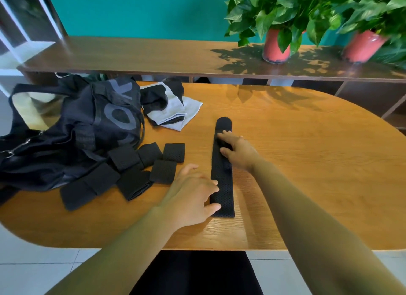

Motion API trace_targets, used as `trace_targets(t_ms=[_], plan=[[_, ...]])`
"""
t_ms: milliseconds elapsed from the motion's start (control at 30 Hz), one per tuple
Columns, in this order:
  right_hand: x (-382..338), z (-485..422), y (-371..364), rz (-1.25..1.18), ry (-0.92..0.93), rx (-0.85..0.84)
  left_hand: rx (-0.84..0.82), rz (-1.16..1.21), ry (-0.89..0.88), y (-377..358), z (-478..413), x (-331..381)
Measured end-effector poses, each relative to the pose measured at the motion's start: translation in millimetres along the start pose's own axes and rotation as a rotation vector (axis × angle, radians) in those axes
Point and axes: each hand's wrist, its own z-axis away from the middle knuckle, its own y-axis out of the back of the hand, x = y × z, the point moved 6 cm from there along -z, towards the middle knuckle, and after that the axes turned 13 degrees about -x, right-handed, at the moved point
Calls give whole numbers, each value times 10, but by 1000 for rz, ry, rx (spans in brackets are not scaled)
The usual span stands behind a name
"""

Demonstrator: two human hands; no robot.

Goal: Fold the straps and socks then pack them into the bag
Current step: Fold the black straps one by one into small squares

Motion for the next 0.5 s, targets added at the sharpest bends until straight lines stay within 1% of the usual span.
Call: trace_targets(t_ms=[100,267,300,367,500], plan=[[-79,254,75,-128,52,105,39,33,18,21,75,-25],[-162,770,19,-102,113,179,130,166,-2,112,210,-32],[-171,876,-25,-102,119,178,132,179,-11,119,239,-15],[-179,1019,-135,-124,126,147,86,196,-8,79,268,-17],[-159,1307,-377,-226,82,28,-21,197,13,-9,331,72]])
